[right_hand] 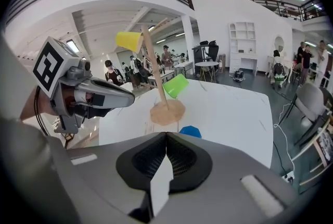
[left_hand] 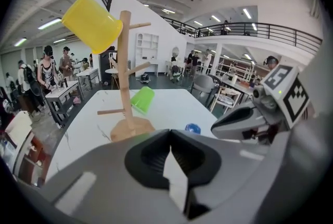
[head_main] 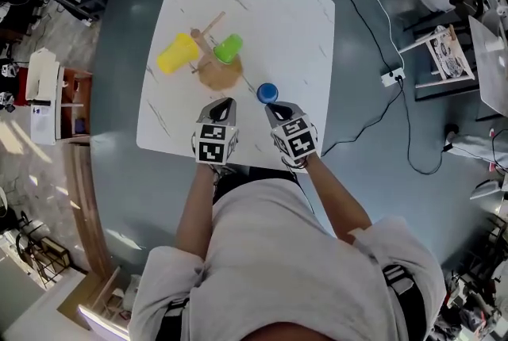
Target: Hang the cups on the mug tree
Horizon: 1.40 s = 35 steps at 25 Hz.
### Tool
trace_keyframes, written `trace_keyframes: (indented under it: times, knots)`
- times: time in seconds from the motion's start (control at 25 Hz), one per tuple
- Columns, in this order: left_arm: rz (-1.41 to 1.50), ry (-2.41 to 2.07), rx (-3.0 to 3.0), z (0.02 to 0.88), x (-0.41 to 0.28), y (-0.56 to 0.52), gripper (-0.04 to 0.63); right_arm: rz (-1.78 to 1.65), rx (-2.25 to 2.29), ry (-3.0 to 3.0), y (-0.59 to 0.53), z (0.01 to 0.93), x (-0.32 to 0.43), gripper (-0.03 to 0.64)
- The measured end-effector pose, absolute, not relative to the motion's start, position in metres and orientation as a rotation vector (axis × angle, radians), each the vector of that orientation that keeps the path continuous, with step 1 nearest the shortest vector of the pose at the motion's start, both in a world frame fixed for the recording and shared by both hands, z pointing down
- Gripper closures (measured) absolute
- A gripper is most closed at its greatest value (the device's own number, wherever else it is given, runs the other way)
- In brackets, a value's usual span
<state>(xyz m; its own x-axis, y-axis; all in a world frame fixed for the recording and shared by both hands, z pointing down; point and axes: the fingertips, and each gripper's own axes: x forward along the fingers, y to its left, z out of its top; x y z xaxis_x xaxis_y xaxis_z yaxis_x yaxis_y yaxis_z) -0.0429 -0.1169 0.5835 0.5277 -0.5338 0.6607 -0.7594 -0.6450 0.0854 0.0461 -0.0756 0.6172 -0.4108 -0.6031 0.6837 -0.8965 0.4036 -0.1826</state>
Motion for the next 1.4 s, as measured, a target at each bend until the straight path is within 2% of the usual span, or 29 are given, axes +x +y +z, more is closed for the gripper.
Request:
trace_keyframes:
  times: [0.56,0.68,0.92,1.16,1.4]
  knots:
    - [0.907,-1.152,2.297,0.605,-0.059,-0.113,0.592,0.633,1.251,-2.117,-0.107,0.635,0.061,0.594]
    - [0.907,-1.173,2.28,0.608,-0.06,-0.113,0.592,0.63,1.231,-2.116,-0.111,0.638,0.062,0.56]
    - [0.902,-1.217,2.236,0.61,-0.068,-0.116,0.592,0.613,1.215,-2.072,-0.121,0.65,0.066,0.451]
    - [0.908,-1.253,2.208,0.612,-0.078,-0.114,0.592,0.641,1.189,-2.067,-0.129,0.669,0.061,0.319]
    - [0.9,-1.285,2.181,0.613,-0.091,-0.115,0.592,0.662,1.158,-1.989,-0.127,0.687,0.061,0.328]
